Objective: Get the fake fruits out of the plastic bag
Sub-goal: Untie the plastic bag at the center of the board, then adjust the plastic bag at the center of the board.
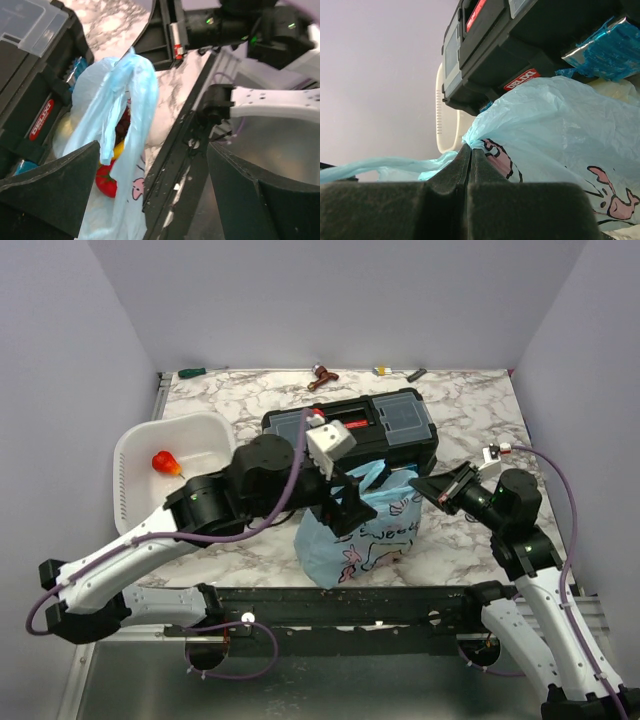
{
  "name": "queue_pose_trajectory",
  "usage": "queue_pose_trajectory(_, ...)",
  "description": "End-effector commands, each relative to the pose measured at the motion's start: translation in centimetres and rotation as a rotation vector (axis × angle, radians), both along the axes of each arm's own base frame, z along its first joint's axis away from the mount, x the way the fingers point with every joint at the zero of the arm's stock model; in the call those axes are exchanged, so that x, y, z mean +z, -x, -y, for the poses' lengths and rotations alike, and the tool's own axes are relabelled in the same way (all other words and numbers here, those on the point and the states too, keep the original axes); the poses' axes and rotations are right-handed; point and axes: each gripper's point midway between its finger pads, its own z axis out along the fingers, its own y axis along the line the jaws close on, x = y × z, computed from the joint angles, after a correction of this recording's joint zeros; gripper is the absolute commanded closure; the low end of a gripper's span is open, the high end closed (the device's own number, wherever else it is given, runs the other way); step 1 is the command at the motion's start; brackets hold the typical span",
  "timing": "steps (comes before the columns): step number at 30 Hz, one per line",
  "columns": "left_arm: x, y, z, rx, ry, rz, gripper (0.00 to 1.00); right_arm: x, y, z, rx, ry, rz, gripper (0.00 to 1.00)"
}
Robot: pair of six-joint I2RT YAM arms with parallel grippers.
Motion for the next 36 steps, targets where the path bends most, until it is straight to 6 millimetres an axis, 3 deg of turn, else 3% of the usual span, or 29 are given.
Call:
queue_pose_trajectory(1, -2.6, -3.0, 0.3, 0.162, -0.186, 0.093, 0.15, 0.0, 0.4, -0.4, 0.030, -0.014, 0.010, 0.99)
queue_pose_trajectory(4, -4.3, -5.5, -0.7, 0.305, -0.289, 0.098, 0.25, -0.4, 0.8, -0.5, 0.043, -0.001, 0.001, 0.99)
queue_pose_trajectory(8, -5.6, -6.4, -1.1, 0.357, -0.341, 0.109, 0.64, -1.4, 1.0, 0.1, 0.044, 0.088, -0.010, 0.98)
queue_pose_trajectory(10, -5.4, -6.1, -1.4, 0.355, -0.310, 0.104, 0.84, -1.9, 1.0, 0.7, 0.040, 0.165, 0.000, 0.87)
queue_pose_trajectory(12, -5.2, -5.5, -1.6, 0.345, -0.254, 0.100, 0.94, -2.4, 0.8, 1.5, 0.041, 0.272, 0.010, 0.67)
queue_pose_trajectory(15, -4.5, -4.6, -2.0, 0.323, -0.141, 0.102, 0.99, -2.8, 0.0, 2.9, 0.055, 0.450, 0.018, 0.43)
queue_pose_trajectory(18, -4.5, -4.0, -2.5, 0.314, -0.068, 0.099, 1.00, -1.9, -1.1, 3.5, 0.069, 0.542, 0.027, 0.32)
queue_pose_trajectory(21, -5.3, -3.9, -3.1, 0.324, -0.074, 0.101, 1.00, -0.4, -2.0, 2.7, 0.117, 0.547, 0.061, 0.21)
queue_pose_trajectory(29, -7.8, -3.9, -3.6, 0.333, -0.163, 0.066, 1.00, 4.0, -2.5, -0.7, 0.287, 0.450, 0.200, 0.07)
queue_pose_trajectory(32, -8.1, -4.2, -4.1, 0.356, -0.173, 0.078, 1.00, 4.2, -2.5, -2.0, 0.320, 0.443, 0.193, 0.07)
queue_pose_trajectory(36, -8.1, -4.5, -4.3, 0.368, -0.183, 0.093, 1.00, 3.7, -1.6, -5.9, 0.376, 0.505, 0.206, 0.07)
